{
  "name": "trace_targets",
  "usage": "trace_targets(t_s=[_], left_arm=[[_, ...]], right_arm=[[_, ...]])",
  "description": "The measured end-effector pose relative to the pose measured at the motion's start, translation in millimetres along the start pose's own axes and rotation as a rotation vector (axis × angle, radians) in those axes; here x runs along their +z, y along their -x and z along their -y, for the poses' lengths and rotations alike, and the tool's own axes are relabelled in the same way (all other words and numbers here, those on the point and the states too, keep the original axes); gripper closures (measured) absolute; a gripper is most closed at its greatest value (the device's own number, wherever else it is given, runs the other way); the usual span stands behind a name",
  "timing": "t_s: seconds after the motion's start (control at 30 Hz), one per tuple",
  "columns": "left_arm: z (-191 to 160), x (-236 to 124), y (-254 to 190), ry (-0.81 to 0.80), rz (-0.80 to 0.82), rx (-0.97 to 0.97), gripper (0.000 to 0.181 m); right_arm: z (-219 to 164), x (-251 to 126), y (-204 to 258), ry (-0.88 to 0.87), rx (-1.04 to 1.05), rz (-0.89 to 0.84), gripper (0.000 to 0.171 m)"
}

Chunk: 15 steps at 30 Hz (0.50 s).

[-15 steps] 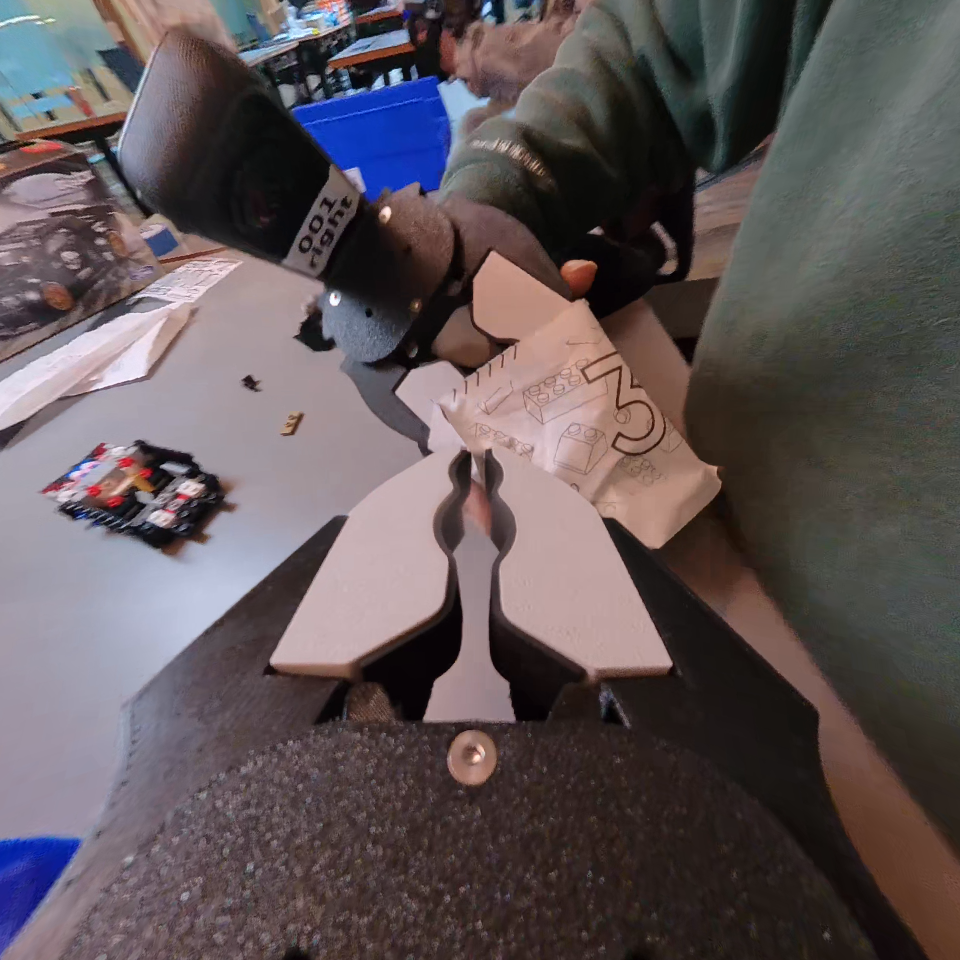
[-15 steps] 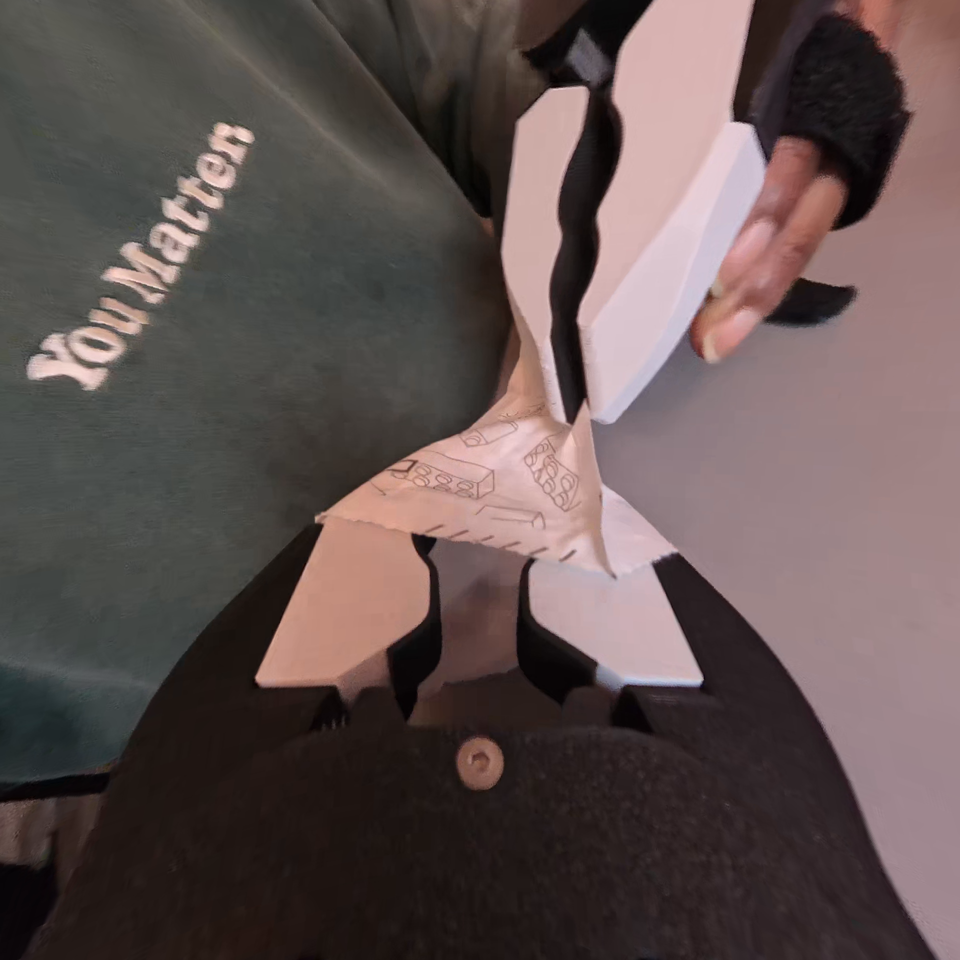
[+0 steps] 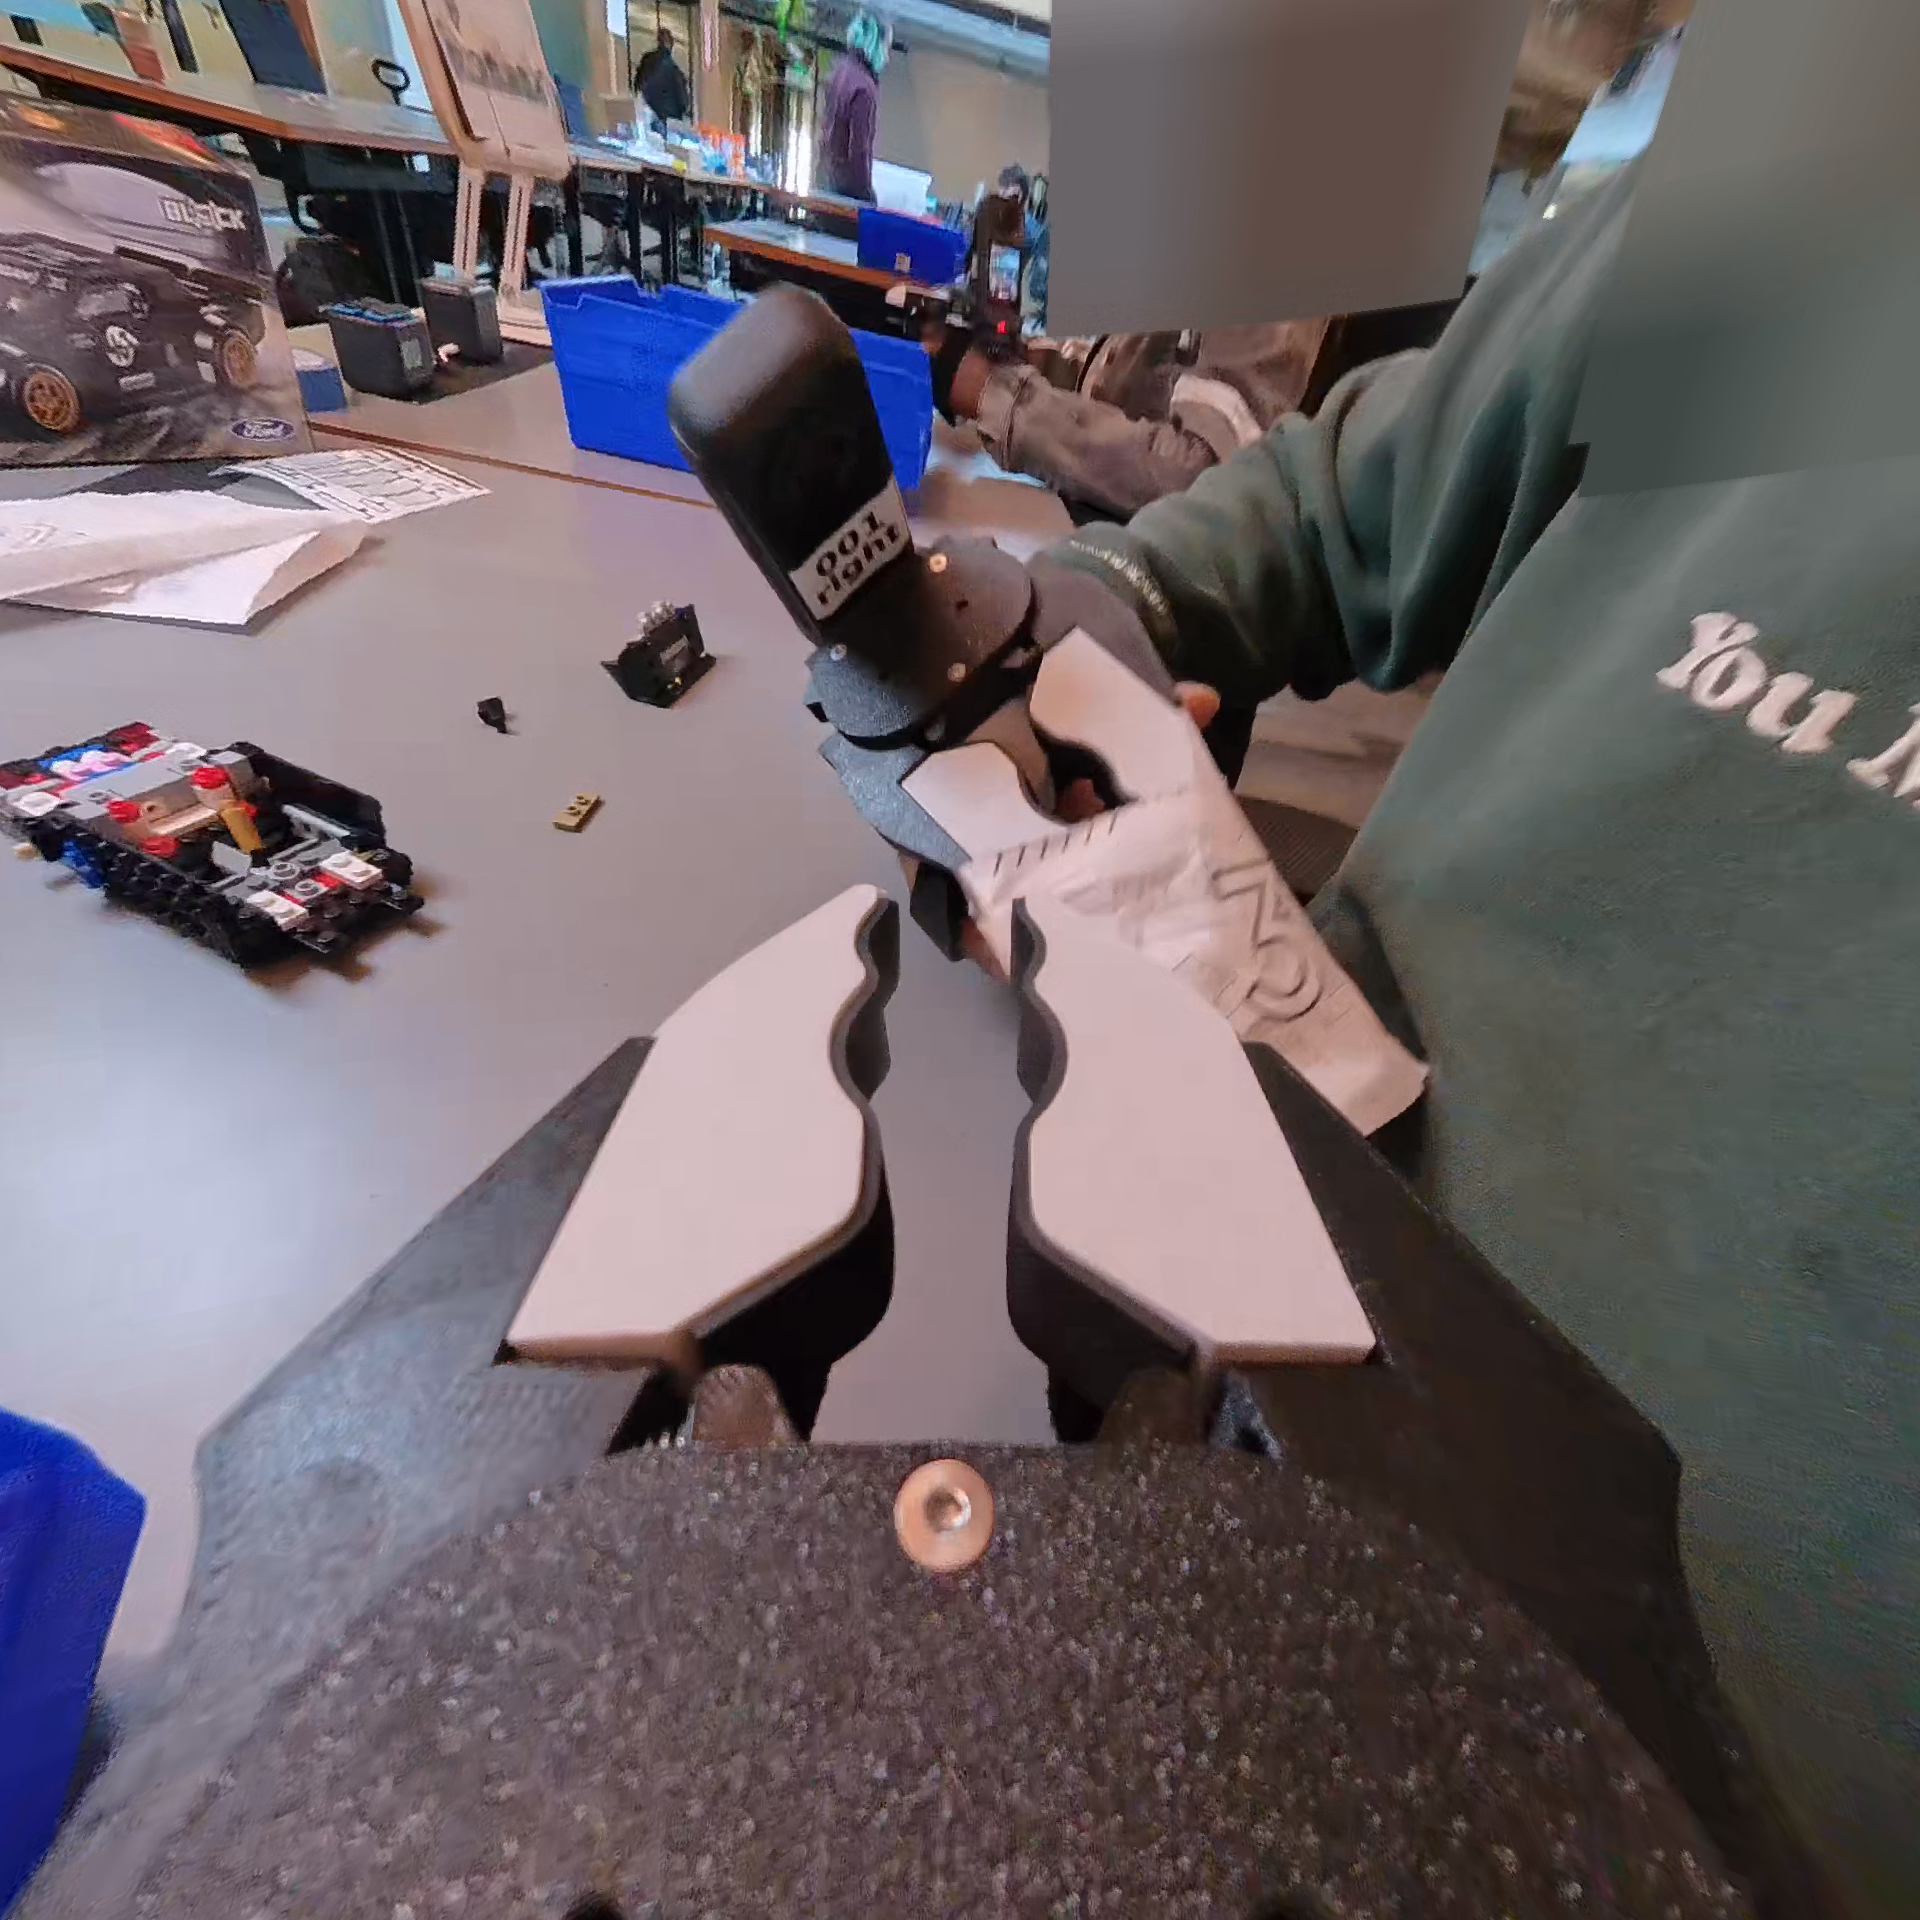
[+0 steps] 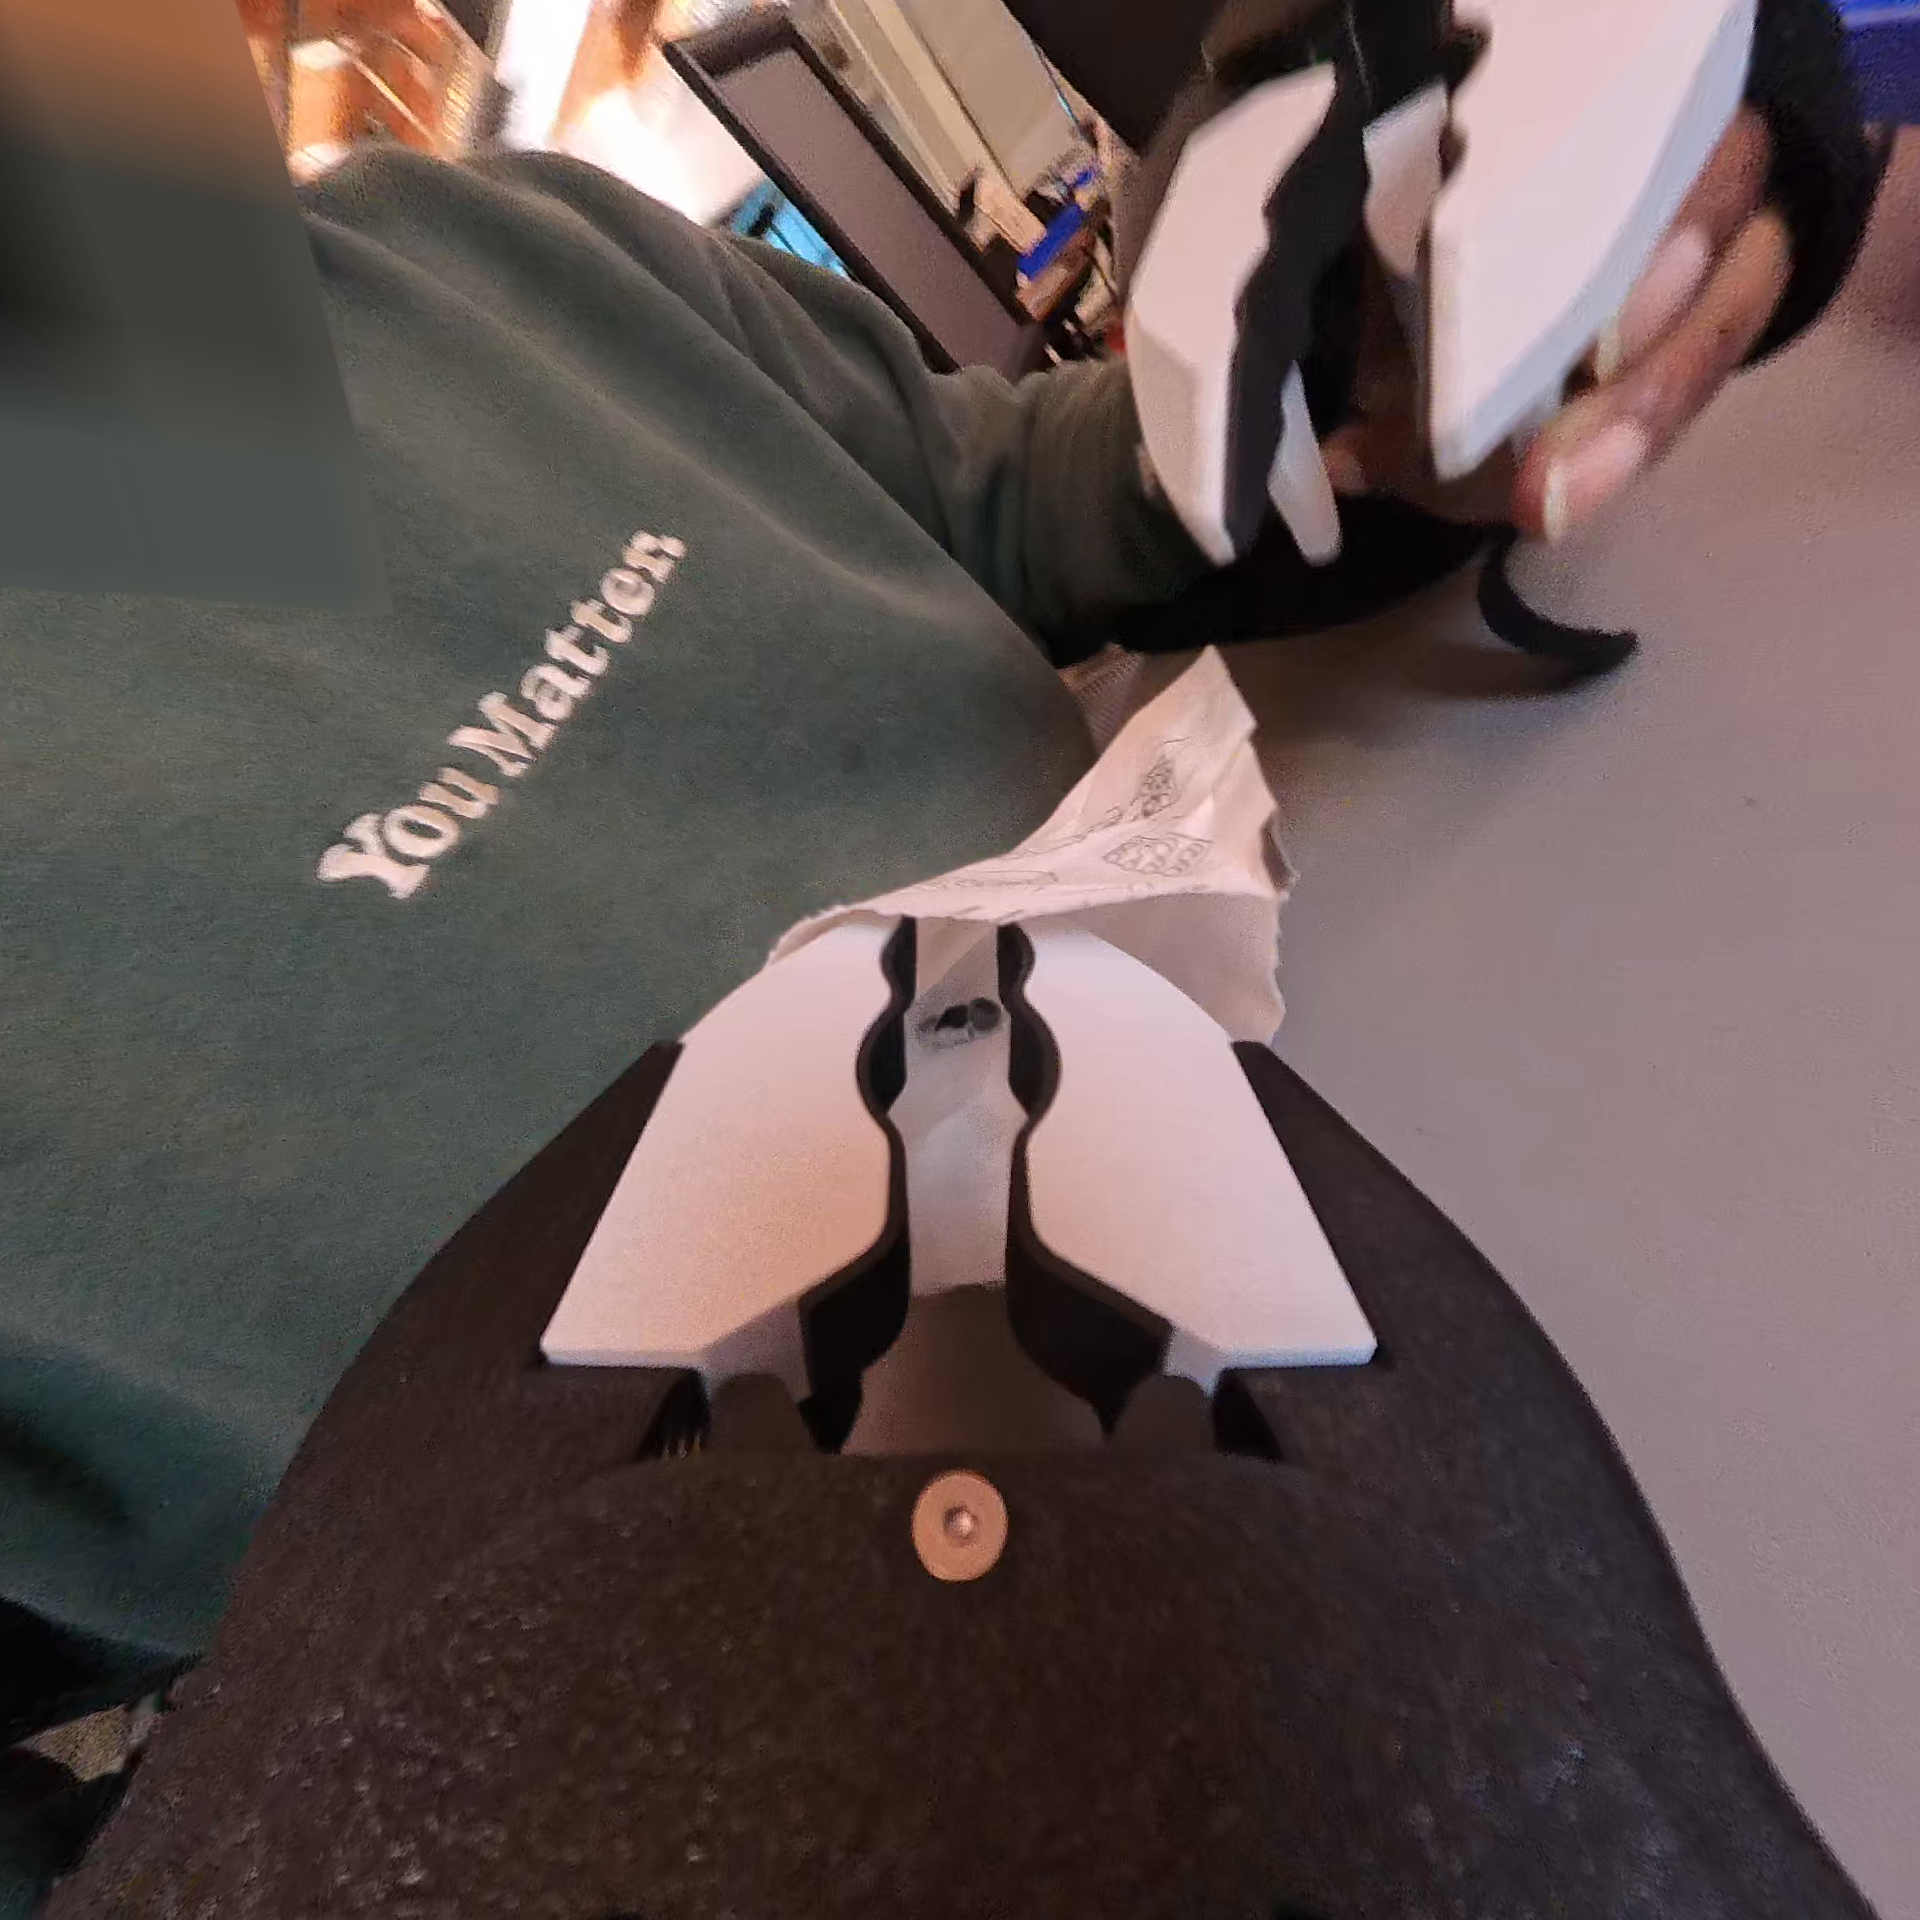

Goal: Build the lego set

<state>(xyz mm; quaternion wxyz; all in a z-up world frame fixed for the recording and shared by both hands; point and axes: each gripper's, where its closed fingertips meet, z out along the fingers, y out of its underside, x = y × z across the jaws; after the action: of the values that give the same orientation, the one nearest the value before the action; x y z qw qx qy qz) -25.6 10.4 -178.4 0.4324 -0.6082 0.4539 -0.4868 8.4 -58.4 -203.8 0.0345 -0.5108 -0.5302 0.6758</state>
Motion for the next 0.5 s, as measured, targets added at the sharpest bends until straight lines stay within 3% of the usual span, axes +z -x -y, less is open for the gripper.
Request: trace_targets(t_s=[0.1, 0.3, 0.43, 0.5], left_arm=[[-3.4, -11.7, -4.6, 0.04, -0.065, -0.049, 0.162], [-92.0, -15.4, -48.2, 0.509, -0.302, -0.183, 0.155], [-62.0, 14.9, -56.2, 0.332, -0.36, -0.338, 0.17], [-54.8, 21.4, -51.2, 0.286, -0.325, -0.314, 0.179]], right_arm=[[-3.2, 2.0, -2.2, 0.013, -0.002, -0.029, 0.169], [-0.9, -2.2, -8.0, 0.019, -0.086, -0.143, 0.171], [8.1, -7.4, -15.7, 0.015, -0.198, -0.278, 0.171], [12.8, -15.7, -22.7, 0.02, -0.262, -0.379, 0.171]])
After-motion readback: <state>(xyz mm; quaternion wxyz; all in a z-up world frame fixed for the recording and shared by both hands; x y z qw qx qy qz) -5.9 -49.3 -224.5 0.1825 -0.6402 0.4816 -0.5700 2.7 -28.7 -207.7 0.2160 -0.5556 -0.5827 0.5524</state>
